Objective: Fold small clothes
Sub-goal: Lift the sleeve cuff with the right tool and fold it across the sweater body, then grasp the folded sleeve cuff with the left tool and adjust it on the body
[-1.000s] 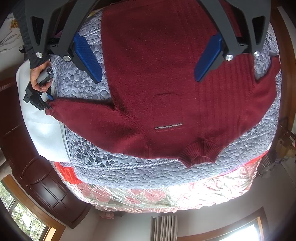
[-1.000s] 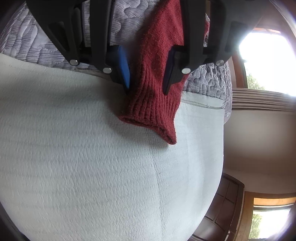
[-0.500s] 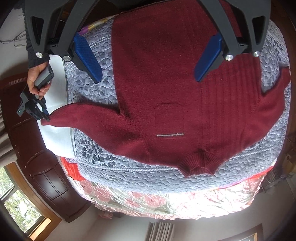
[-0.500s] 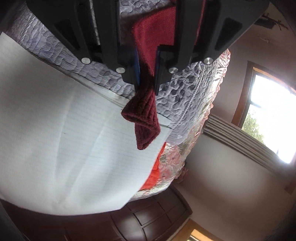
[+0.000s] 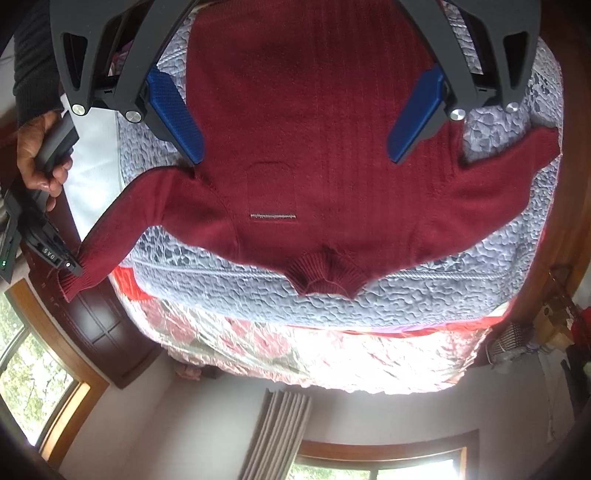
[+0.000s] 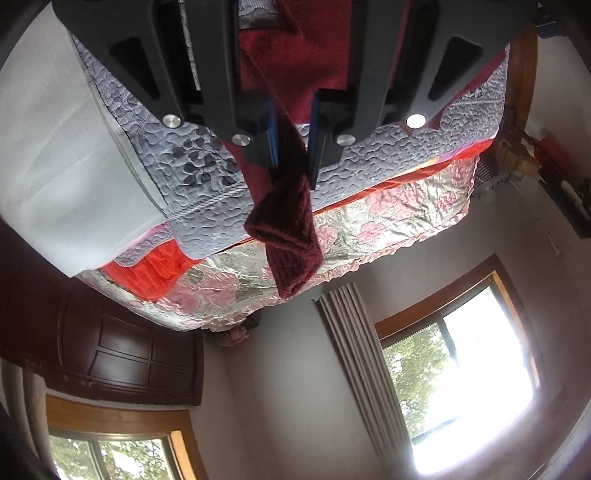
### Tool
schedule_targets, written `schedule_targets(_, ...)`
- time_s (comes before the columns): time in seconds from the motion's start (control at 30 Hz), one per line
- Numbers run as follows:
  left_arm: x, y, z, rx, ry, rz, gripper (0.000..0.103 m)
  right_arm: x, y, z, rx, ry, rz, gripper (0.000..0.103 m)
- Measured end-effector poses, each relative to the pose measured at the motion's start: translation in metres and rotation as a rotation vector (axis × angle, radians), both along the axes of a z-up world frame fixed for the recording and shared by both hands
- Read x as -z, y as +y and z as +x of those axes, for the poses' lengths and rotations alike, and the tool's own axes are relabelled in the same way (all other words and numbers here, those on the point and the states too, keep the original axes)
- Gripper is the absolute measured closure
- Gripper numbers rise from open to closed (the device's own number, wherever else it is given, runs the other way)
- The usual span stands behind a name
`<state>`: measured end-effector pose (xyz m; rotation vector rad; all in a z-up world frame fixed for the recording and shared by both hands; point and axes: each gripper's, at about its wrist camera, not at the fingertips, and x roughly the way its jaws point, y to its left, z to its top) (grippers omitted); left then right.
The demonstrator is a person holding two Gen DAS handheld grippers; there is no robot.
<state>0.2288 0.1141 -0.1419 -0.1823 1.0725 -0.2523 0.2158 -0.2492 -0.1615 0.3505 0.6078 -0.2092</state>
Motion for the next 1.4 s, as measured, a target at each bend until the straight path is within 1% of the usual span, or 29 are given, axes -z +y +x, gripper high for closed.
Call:
schedule_targets(0.07,0.006,0.016,0.005,-0.036,0.046,-0.036,0.004,0.0,0.033,0.01,-0.063,0.018,-0.054,0.091)
schedule_targets(0.13,0.016,0.03,0.009,-0.053,0.105,-0.053,0.004,0.007,0.068,0.022,-0.129,0.044,-0.108,0.091)
schedule_targets(0.17,0.02,0.036,0.011,-0.056,0.119,-0.056,0.004,0.013,0.086,0.024,-0.159,0.057,-0.133,0.091)
schedule_targets(0.2,0.023,0.042,0.011,-0.054,0.113,-0.053,0.004,0.02,0.103,0.029,-0.189,0.074,-0.164,0.091)
schedule_targets(0.27,0.026,0.049,0.014,-0.058,0.083,-0.002,0.004,0.04,0.138,0.037,-0.251,0.111,-0.224,0.091)
schedule_targets(0.3,0.028,0.052,0.017,-0.054,0.079,0.008,0.004,0.052,0.154,0.04,-0.283,0.132,-0.247,0.091)
schedule_targets(0.43,0.041,0.064,0.032,-0.065,0.092,-0.015,0.004,0.104,0.211,0.046,-0.401,0.216,-0.329,0.091)
schedule_targets(0.5,0.048,0.064,0.04,-0.041,0.094,-0.018,0.004,0.134,0.231,0.05,-0.451,0.262,-0.365,0.091)
schedule_targets(0.53,0.052,0.064,0.044,-0.038,0.101,-0.036,0.004,0.147,0.24,0.051,-0.472,0.286,-0.38,0.091)
schedule_targets(0.67,0.076,0.067,0.063,-0.056,0.18,-0.187,0.004,0.196,0.274,0.052,-0.552,0.358,-0.484,0.091)
schedule_targets(0.7,0.083,0.067,0.069,-0.064,0.2,-0.215,0.004,0.206,0.28,0.051,-0.569,0.371,-0.504,0.091)
schedule_targets(0.8,0.104,0.067,0.086,-0.079,0.261,-0.286,0.004,0.227,0.29,0.049,-0.603,0.405,-0.516,0.089)
schedule_targets(0.83,0.111,0.066,0.092,-0.085,0.281,-0.295,0.004,0.229,0.29,0.047,-0.609,0.408,-0.519,0.086)
schedule_targets(0.87,0.116,0.064,0.098,-0.089,0.294,-0.283,0.004,0.23,0.291,0.046,-0.614,0.409,-0.516,0.085)
schedule_targets(0.93,0.125,0.057,0.107,-0.066,0.297,-0.28,0.004,0.229,0.289,0.041,-0.622,0.41,-0.495,0.076)
schedule_targets(0.97,0.13,0.055,0.113,-0.061,0.307,-0.295,0.004,0.227,0.287,0.039,-0.624,0.408,-0.488,0.075)
schedule_targets(1.07,0.15,0.051,0.131,-0.082,0.349,-0.373,0.004,0.216,0.275,0.027,-0.621,0.405,-0.448,0.072)
schedule_targets(1.1,0.157,0.048,0.137,-0.086,0.359,-0.399,0.004,0.21,0.268,0.021,-0.606,0.402,-0.423,0.069)
schedule_targets(1.13,0.166,0.045,0.142,-0.094,0.371,-0.437,0.004,0.205,0.26,0.014,-0.587,0.404,-0.393,0.067)
schedule_targets(1.2,0.184,0.038,0.153,-0.113,0.416,-0.535,0.004,0.197,0.245,-0.003,-0.558,0.419,-0.344,0.066)
schedule_targets(1.23,0.195,0.033,0.158,-0.119,0.436,-0.551,0.004,0.194,0.239,-0.012,-0.546,0.428,-0.326,0.065)
schedule_targets(1.27,0.205,0.029,0.162,-0.127,0.453,-0.545,0.004,0.191,0.233,-0.021,-0.537,0.436,-0.309,0.064)
schedule_targets(1.4,0.248,0.018,0.172,-0.171,0.538,-0.567,0.004,0.188,0.214,-0.052,-0.504,0.481,-0.233,0.063)
